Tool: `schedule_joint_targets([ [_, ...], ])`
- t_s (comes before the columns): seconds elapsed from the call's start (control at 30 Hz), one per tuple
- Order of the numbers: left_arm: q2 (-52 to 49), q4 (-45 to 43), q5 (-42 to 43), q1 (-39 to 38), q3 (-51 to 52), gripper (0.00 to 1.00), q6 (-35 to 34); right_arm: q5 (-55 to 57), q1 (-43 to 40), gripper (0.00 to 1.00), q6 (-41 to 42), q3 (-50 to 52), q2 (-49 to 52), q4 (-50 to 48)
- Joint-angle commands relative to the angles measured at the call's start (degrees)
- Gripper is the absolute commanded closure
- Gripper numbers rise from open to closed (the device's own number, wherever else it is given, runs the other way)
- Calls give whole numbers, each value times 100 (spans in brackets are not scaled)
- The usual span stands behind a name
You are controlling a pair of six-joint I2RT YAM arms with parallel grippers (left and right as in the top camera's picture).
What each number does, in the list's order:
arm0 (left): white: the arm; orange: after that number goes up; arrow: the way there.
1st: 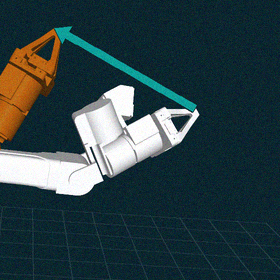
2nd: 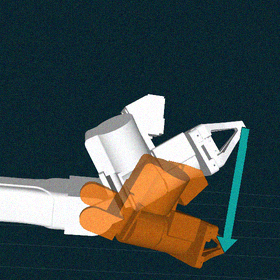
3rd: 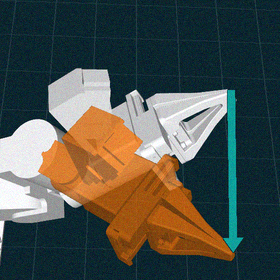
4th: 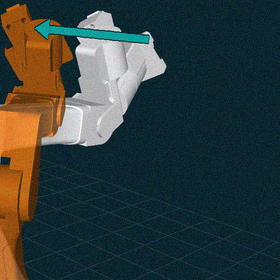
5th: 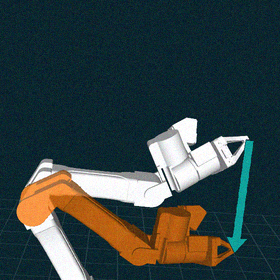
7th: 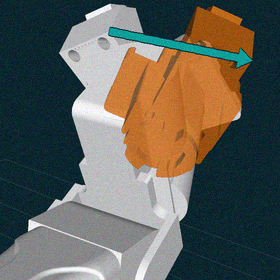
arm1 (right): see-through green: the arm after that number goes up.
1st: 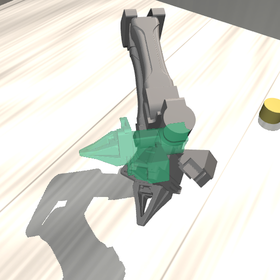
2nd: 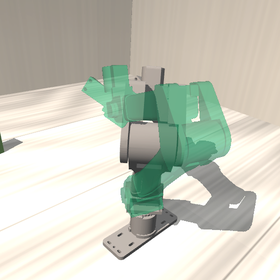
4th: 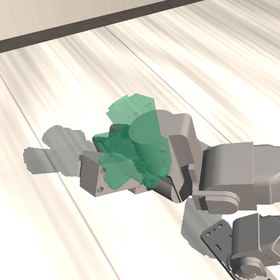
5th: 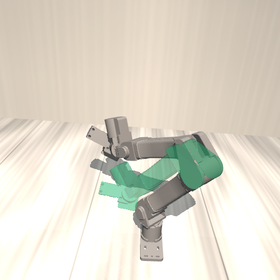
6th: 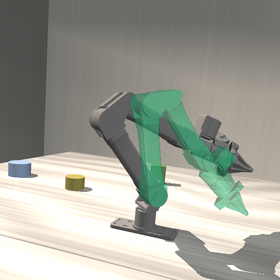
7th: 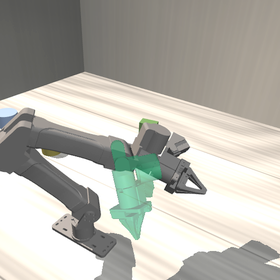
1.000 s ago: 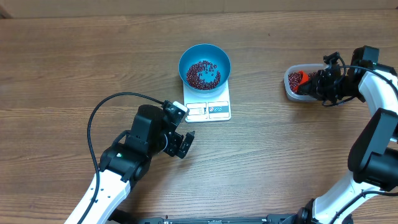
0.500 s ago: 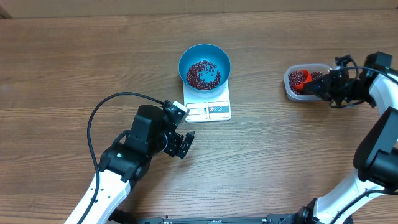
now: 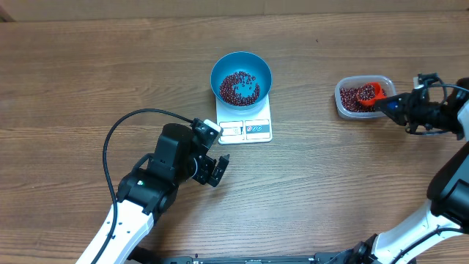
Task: Scoop item into bowl and weigh 150g on scale
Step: 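Dip the scoop into the beans again with the right gripper, then lift the filled scoop out of the tub with the right gripper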
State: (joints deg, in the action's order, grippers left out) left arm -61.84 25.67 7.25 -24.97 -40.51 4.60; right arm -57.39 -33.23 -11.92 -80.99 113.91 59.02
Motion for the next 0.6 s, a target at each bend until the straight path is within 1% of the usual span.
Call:
schedule_joint_targets([
  [0.0, -31, -7, -35, 22, 20, 1, -52, -824, -157, 96, -509, 4, 28, 118],
  [0.3, -31, -7, -35, 20, 20, 1, -52, -1635, -262, 96, -1436, -9, 20, 796],
  [0.4, -31, -7, -35, 22, 20, 0, -52, -1733, -188, 96, -1458, -11, 9, 887],
  [0.57, -31, -7, -35, 20, 20, 0, -52, -1733, 166, 96, -1453, -15, -105, 879],
])
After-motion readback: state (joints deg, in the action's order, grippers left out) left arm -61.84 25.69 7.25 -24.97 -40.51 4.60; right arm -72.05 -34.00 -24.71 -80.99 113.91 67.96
